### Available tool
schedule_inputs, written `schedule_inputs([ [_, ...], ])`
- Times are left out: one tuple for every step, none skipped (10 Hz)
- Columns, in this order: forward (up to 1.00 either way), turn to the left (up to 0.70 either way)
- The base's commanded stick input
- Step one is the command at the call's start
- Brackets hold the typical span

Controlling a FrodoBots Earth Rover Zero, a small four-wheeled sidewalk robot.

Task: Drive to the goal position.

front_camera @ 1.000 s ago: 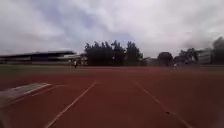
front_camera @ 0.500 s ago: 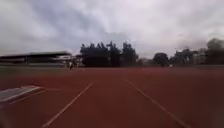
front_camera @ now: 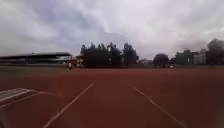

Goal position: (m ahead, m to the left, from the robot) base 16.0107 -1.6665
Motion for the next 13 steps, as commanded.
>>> schedule_inputs([
  [0.7, 0.0],
  [0.7, 0.0],
  [0.7, 0.0],
  [0.7, 0.0],
  [0.7, 0.0],
  [0.7, 0.0],
  [0.7, 0.0],
  [0.7, 0.0],
  [0.7, 0.0],
  [0.7, 0.0],
  [0.7, 0.0],
  [0.7, 0.0],
  [0.7, -0.02],
])
